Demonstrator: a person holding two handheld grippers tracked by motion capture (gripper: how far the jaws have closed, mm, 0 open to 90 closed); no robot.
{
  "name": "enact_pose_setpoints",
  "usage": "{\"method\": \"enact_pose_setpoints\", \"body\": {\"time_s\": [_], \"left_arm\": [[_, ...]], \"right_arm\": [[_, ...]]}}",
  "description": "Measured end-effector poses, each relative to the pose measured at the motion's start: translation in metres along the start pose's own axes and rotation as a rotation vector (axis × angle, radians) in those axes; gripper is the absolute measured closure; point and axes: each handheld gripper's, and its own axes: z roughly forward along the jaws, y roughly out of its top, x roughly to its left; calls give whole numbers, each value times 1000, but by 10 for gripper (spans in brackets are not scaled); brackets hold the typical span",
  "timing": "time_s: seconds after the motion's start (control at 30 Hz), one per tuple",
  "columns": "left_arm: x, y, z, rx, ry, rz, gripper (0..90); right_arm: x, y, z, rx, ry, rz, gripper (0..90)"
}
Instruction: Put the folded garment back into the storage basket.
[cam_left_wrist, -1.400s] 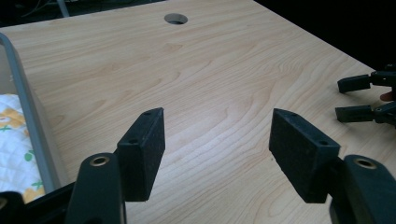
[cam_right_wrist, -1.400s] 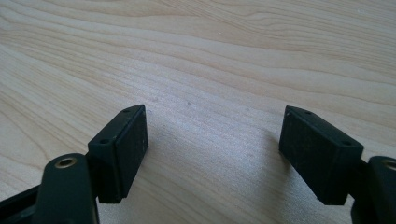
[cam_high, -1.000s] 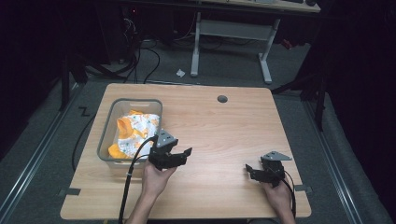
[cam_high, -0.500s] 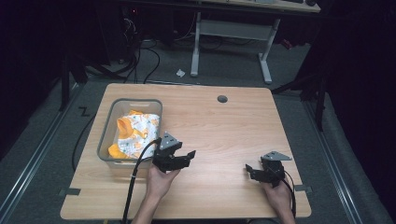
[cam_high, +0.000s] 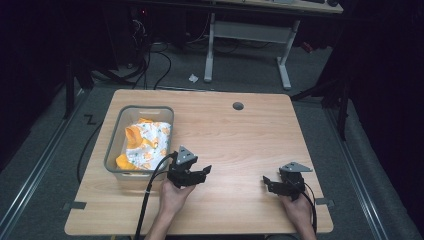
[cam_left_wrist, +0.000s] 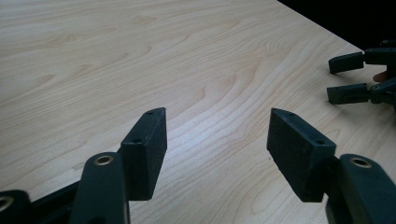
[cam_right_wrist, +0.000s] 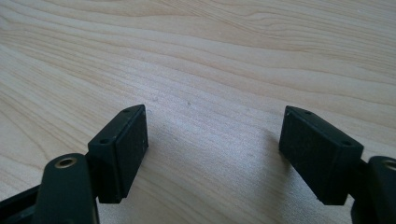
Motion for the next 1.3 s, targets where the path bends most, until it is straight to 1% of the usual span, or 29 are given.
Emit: {"method": "enact_pose_setpoints", "body": {"time_s": [0.1, 0.2, 0.43, 0.57, 0.7, 0.83, 0.93, 1.13, 1.3], "left_arm": [[0, -4, 2, 8, -2, -8, 379], [-1, -6, 2, 12, -1, -6, 379], [-2, -10, 8, 23, 18, 1, 378], [-4, -14, 14, 45, 30, 11, 377], [-3, -19, 19, 65, 38, 11, 377], [-3, -23, 23, 69, 44, 3, 373], [-5, -24, 25, 80, 56, 17, 367], [-5, -27, 28, 81, 83, 24, 361], [-4, -29, 30, 93, 113, 40, 358]], "right_arm": [[0, 0, 0, 0, 0, 0, 241], [0, 0, 0, 0, 1, 0, 240], [0, 0, 0, 0, 0, 0, 240], [0, 0, 0, 0, 0, 0, 240], [0, 0, 0, 0, 1, -1, 241], [0, 0, 0, 0, 1, -1, 241], [0, 0, 0, 0, 1, -1, 241], [0, 0, 0, 0, 3, -4, 240], [0, 0, 0, 0, 3, -4, 241]]}}
